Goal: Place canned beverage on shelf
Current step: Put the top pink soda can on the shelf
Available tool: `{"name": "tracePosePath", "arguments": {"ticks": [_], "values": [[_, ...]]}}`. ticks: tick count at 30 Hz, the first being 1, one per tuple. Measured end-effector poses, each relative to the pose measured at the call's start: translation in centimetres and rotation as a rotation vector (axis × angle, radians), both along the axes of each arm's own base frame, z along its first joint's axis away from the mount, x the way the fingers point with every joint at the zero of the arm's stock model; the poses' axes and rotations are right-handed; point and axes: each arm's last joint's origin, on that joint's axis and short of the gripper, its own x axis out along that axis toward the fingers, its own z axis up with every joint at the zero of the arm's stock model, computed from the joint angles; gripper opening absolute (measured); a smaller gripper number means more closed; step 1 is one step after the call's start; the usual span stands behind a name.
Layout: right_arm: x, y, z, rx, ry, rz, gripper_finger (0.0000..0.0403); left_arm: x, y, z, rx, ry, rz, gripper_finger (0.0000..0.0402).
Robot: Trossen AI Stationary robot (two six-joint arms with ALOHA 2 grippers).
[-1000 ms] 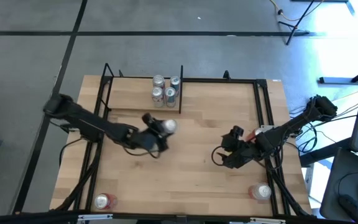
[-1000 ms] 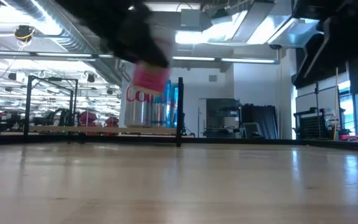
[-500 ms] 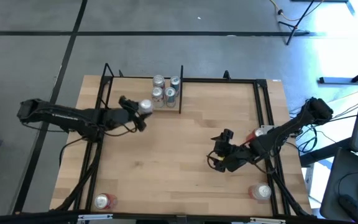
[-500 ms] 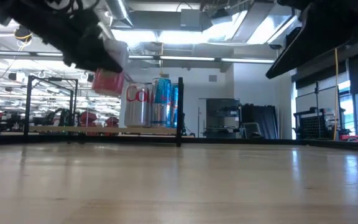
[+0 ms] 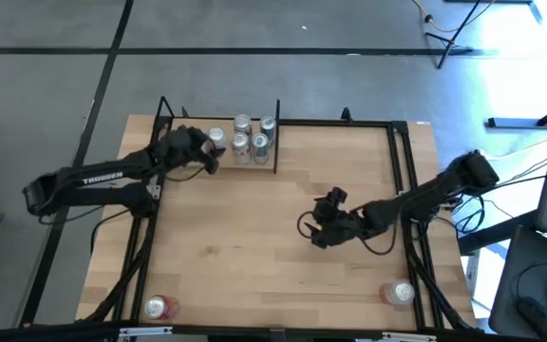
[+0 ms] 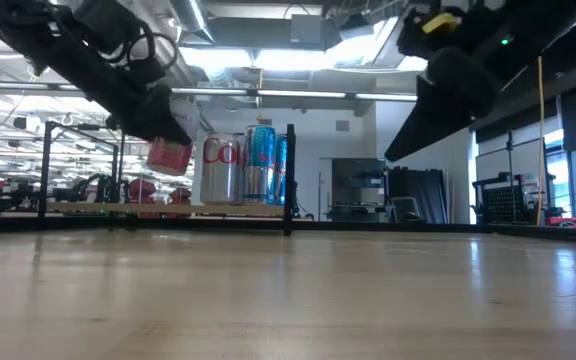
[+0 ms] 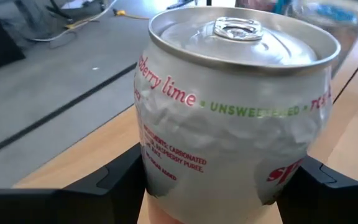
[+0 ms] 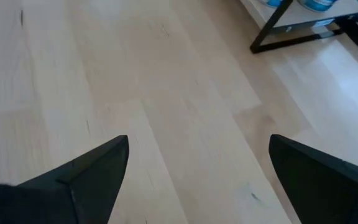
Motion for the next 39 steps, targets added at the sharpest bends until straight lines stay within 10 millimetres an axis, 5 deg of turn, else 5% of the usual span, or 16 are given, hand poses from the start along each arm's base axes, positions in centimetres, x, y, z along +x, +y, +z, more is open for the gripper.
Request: {"name": "tracePosePath", "arguments": {"ticks": [19, 39], "values": [[1.2, -2.6, -0.6, -0.058, 0.034, -0.041, 0.0379, -0.5, 7.1, -3.0, -0.073, -0.048, 0.016, 0.0252], [2.0, -5.5, -0.5, -0.068, 0.053, -0.05, 0.0379, -0.2, 7.6, -4.1, -0.082, -0.005, -0.033, 0.0257]]}}
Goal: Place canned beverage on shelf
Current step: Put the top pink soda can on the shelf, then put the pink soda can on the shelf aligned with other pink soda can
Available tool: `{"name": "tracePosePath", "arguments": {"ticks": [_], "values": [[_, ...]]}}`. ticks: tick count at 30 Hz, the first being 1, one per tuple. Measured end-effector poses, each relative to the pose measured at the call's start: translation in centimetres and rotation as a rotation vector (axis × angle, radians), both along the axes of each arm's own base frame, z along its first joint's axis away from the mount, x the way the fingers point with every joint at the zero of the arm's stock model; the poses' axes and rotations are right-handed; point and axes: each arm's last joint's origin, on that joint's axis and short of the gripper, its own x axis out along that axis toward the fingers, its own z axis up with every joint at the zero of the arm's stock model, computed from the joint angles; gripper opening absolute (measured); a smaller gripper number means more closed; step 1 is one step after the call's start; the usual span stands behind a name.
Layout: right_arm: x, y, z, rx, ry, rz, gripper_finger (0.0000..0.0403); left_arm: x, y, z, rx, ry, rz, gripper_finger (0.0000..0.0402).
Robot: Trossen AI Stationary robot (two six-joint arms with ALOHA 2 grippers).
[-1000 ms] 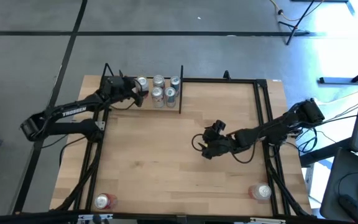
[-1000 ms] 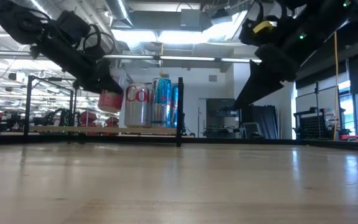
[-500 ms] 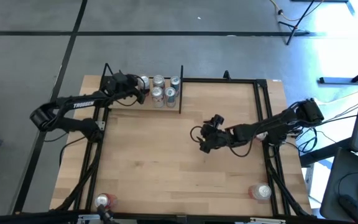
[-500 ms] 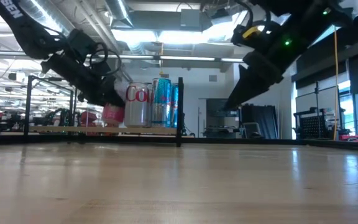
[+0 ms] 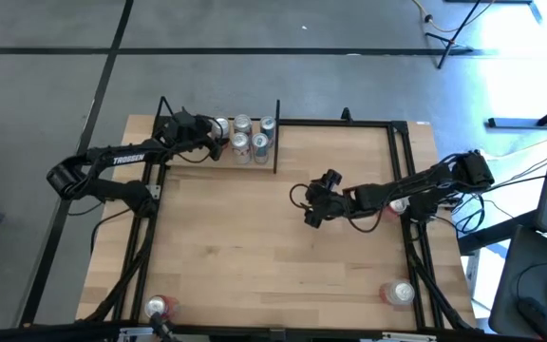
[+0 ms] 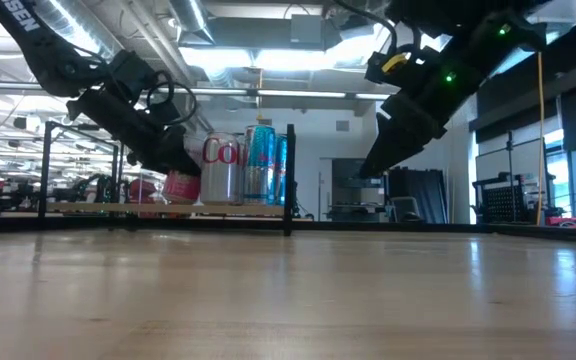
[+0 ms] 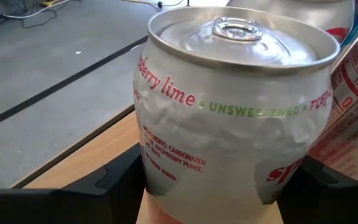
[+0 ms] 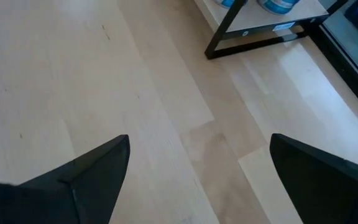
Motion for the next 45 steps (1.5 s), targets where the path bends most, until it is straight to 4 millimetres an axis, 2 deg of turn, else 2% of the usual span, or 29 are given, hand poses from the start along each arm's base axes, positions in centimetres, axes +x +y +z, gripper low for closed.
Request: {"name": "tracePosePath", "arguments": {"ticks": [3, 9, 13, 23, 33, 38, 45], "values": [[0.0, 0.0, 0.0, -0.004, 0.003, 0.005, 0.0379, 0.0, 0.0, 0.0, 0.003, 0.004, 0.007, 0.0282], [0.0, 0.0, 0.0, -0.013, 0.004, 0.017, 0.0379, -0.1, 0.1, 0.2, 0.019, 0.002, 0.024, 0.0355], [0.0, 0.1, 0.0, -0.008, 0.015, 0.04, 0.0379, -0.3, -0.3, 0.9, 0.037, -0.015, 0.021, 0.0381], [0.0, 0.1, 0.0, 0.007, 0.021, 0.061, 0.0379, -1.4, -2.7, 4.3, 0.117, -0.088, -0.012, 0.0387], [0.0, 0.1, 0.0, -0.009, 0.032, 0.078, 0.0379, -1.8, -4.9, 6.5, 0.172, -0.204, -0.087, 0.0387], [0.2, 0.2, 0.1, -0.008, 0.018, 0.079, 0.0379, -0.7, -7.1, 7.5, 0.076, -0.307, -0.273, 0.0387], [0.8, 0.3, 0.7, 0.007, -0.073, 0.084, 0.0379, 1.2, -10.9, 8.3, -0.01, -0.259, -0.368, 0.0387]]}}
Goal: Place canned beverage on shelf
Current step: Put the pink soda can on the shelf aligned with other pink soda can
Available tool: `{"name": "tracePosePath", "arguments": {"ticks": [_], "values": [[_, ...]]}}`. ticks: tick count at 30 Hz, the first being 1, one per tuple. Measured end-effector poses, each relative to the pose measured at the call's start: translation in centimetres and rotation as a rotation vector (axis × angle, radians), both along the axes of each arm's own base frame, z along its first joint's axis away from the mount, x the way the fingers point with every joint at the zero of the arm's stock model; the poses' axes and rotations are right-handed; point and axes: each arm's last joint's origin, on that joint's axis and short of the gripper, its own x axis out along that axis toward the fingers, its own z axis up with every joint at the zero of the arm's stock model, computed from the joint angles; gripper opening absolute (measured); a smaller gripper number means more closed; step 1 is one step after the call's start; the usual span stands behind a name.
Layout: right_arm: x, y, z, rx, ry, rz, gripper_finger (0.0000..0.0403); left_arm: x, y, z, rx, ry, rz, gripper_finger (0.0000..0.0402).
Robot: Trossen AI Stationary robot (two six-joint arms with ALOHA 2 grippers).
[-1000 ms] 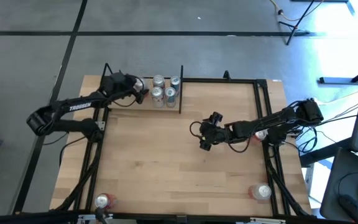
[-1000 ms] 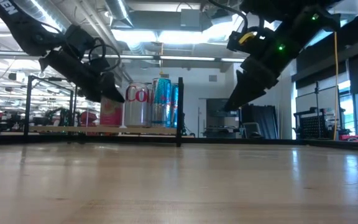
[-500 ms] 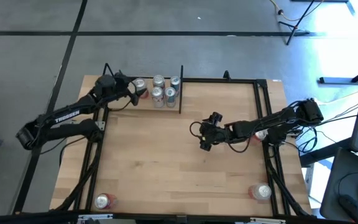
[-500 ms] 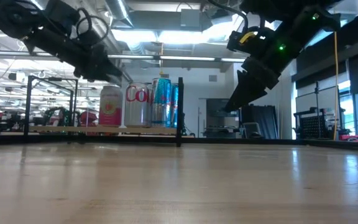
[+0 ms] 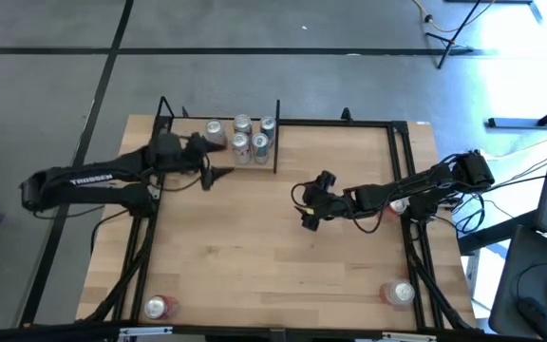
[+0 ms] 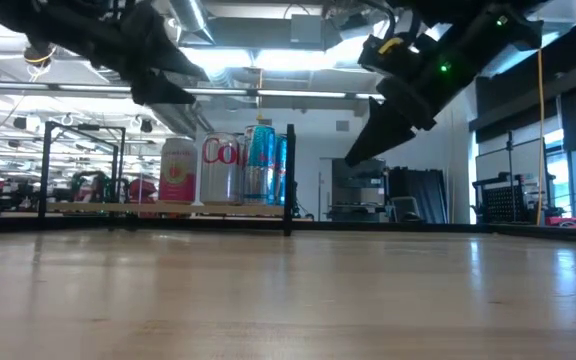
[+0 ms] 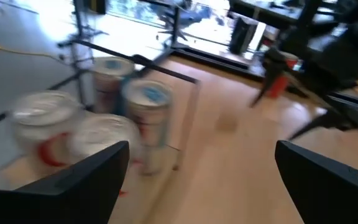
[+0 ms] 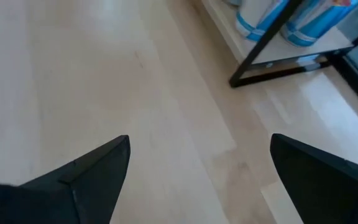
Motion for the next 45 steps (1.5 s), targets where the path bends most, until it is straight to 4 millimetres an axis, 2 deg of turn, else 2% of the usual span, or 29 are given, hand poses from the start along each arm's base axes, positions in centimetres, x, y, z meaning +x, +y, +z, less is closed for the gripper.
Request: {"name": "tracePosePath", "arguments": {"ticks": [4, 10, 15, 20, 25, 30, 34, 39, 45], "values": [[0.0, 0.2, 0.0, 0.044, 0.004, 0.032, 0.0379, 1.1, -2.5, -0.2, -0.034, 0.004, -0.065, 0.0387], [-0.6, 1.3, 0.7, 0.091, -0.015, 0.056, 0.0379, 3.1, -5.7, -2.0, -0.073, 0.087, -0.061, 0.0387], [-2.8, 3.5, 2.9, 0.14, -0.038, 0.125, 0.0379, 5.2, -8.8, -3.8, -0.095, 0.12, -0.158, 0.0387], [-5.2, 5.9, 4.8, 0.256, -0.07, 0.213, 0.0379, 7.2, -12.3, -5.1, -0.122, 0.048, -0.281, 0.0387], [-6.7, 8.9, 7.0, 0.322, 0.007, 0.286, 0.0379, 8.4, -14.9, -6.2, -0.163, -0.023, -0.362, 0.0387], [-8.7, 11.1, 10.0, 0.336, 0.115, 0.224, 0.0379, 8.8, -16.9, -7.1, -0.208, -0.079, -0.379, 0.0387], [-10.8, 12.8, 11.9, 0.476, 0.149, 0.148, 0.0379, 9.2, -18.5, -7.8, -0.221, -0.076, -0.374, 0.0387], [-13.6, 15.1, 11.8, 0.7, 0.271, 0.054, 0.0379, 11.0, -20.9, -7.5, -0.215, -0.076, -0.41, 0.0387], [-17.0, 15.7, 11.2, 0.775, 0.439, -0.189, 0.0379, 13.5, -23.6, -7.0, -0.192, -0.092, -0.453, 0.0387]]}}
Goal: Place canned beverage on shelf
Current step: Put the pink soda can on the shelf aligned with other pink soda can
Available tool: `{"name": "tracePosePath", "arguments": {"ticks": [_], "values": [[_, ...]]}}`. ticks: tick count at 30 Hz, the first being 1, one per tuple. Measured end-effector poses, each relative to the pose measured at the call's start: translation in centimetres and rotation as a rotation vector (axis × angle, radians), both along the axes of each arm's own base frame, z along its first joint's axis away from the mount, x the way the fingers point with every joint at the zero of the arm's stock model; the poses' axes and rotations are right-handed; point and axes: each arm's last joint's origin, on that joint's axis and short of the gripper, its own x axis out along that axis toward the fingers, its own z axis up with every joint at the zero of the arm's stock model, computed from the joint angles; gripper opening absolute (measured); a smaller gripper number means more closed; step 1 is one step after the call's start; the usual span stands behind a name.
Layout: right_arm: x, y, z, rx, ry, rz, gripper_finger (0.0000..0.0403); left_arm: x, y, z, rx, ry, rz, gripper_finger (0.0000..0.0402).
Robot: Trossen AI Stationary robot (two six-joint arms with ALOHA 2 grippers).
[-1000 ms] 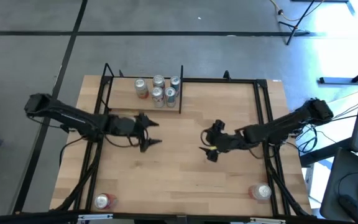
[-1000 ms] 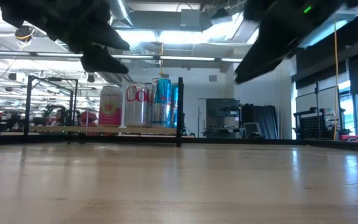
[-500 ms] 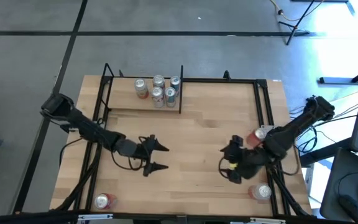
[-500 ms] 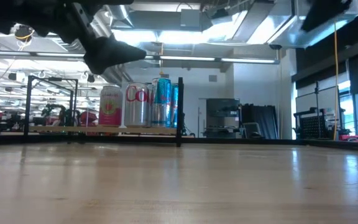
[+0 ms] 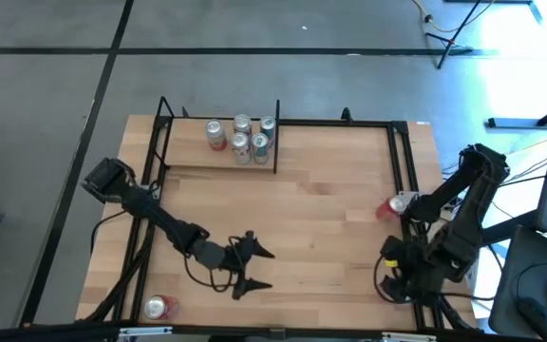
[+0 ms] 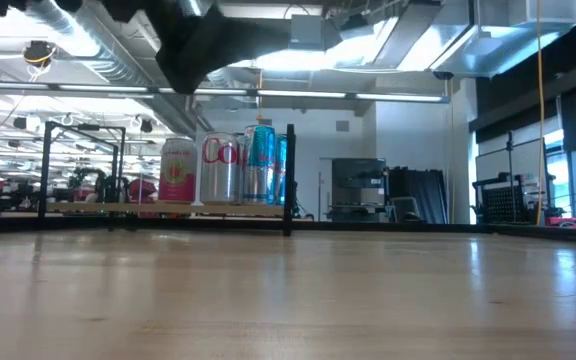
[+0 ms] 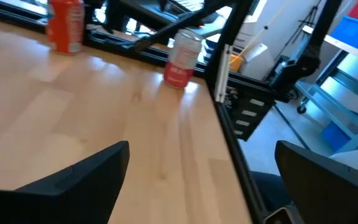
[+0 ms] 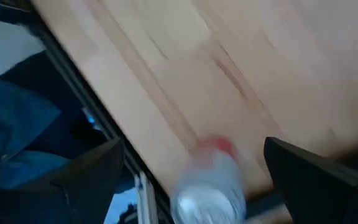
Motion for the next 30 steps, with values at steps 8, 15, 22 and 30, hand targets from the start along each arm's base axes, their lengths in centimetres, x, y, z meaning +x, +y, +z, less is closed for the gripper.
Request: {"name": "tracePosePath", "arguments": {"ticks": [8, 15, 22, 30], "values": [[-1.4, 2.1, -1.6, 0.025, 0.207, -0.073, 0.0379, 1.3, -3.2, -0.7, 0.0, 0.008, -0.053, 0.0387], [-1.1, 4.3, -3.9, 0.0, 0.324, -0.055, 0.0379, 1.4, -4.3, -0.8, -0.001, 0.004, -0.05, 0.0387], [-0.9, 5.0, -5.4, -0.05, 0.379, -0.029, 0.0379, 1.2, -4.6, -0.8, -0.003, 0.001, -0.059, 0.0387], [-0.6, 5.6, -6.1, -0.045, 0.414, -0.033, 0.0348, 1.2, -4.6, -0.8, -0.002, 0.001, -0.056, 0.0387]]}}
